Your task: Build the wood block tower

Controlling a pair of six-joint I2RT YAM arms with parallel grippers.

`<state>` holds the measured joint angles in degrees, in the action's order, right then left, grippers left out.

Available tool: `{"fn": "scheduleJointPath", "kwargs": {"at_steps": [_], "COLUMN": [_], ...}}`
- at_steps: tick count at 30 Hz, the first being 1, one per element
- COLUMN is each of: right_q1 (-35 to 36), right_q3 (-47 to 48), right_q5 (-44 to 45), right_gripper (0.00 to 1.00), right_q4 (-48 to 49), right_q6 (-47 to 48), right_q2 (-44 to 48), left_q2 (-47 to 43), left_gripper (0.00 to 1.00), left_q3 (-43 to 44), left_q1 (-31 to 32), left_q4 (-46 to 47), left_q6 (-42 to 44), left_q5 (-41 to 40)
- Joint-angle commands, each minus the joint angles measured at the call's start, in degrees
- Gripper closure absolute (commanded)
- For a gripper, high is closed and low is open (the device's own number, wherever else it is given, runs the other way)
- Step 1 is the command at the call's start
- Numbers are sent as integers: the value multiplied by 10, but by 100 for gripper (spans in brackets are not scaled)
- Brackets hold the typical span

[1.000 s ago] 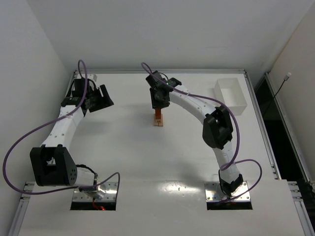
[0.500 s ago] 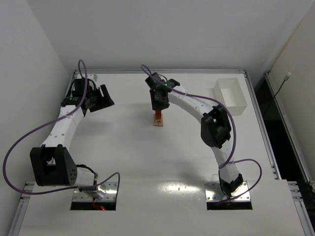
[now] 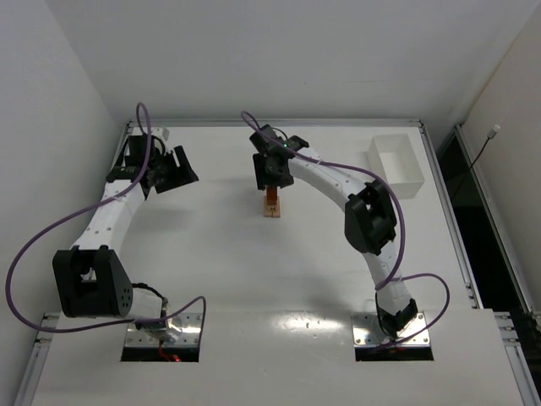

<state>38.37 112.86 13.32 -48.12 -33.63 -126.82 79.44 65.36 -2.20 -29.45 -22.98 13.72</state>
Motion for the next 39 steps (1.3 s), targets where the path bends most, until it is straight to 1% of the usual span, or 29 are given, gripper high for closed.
{"fn": "scheduleJointPath", "kwargs": {"at_steps": [1,3,6,9,11,12,13,14,15,16,19,20,21,22,23,24,25,27,28,31,32,35,39], "right_q1": [-3,-3,-3,-3,-3,-9,-9,-15,-15,-15,-37,-44,-64,-76,-87,-109,-122,-142,-162,-202,-213,-248,-267], "right_q3": [24,24,24,29,23,15,8,-12,-23,-34,-95,-136,-178,-178,-222,-243,-279,-314,-346,-398,-408,-439,-461], "right_q5": [-1,-6,-32,-51,-63,-63,-69,-75,-75,-75,-70,-64,-56,-56,-56,-51,-60,-67,-84,-130,-158,-201,-207], "right_gripper": [44,37,30,29,26,26,23,22,22,20,19,19,18,18,18,18,16,16,16,16,16,16,16], "right_q4": [18,18,30,50,60,67,81,90,98,104,127,127,136,136,146,154,154,167,174,190,197,215,236], "right_q6": [8,8,21,42,63,72,82,110,127,142,191,205,227,242,260,284,300,329,352,385,392,393,393], "right_q2": [-5,-5,1,16,32,58,74,90,107,141,193,228,244,261,277,306,320,343,364,392,392,400,400], "left_q2": [3,3,3,3,3,3,-3,-3,-3,-3,26,36,52,52,61,61,76,92,101,128,135,142,148], "left_gripper": [39,39,39,39,39,37,37,35,32,28,25,25,23,23,11,3,0,0,0,0,0,0,0], "left_q3": [10,10,10,10,5,5,5,-1,-1,-1,-1,5,6,6,6,6,6,0,0,-5,-5,5,-1], "left_q1": [4,4,4,4,10,10,17,18,31,32,40,40,40,40,33,33,23,9,-5,-24,-24,-24,-24], "left_q4": [13,13,18,19,25,30,38,38,43,43,38,38,31,31,31,31,31,36,42,48,48,55,62], "left_q6": [-3,-3,2,2,7,13,20,26,33,40,48,66,96,96,122,123,123,117,116,110,123,135,147], "left_q5": [11,11,11,11,5,5,5,10,11,11,17,17,31,31,31,14,7,18,34,47,47,47,47]}}
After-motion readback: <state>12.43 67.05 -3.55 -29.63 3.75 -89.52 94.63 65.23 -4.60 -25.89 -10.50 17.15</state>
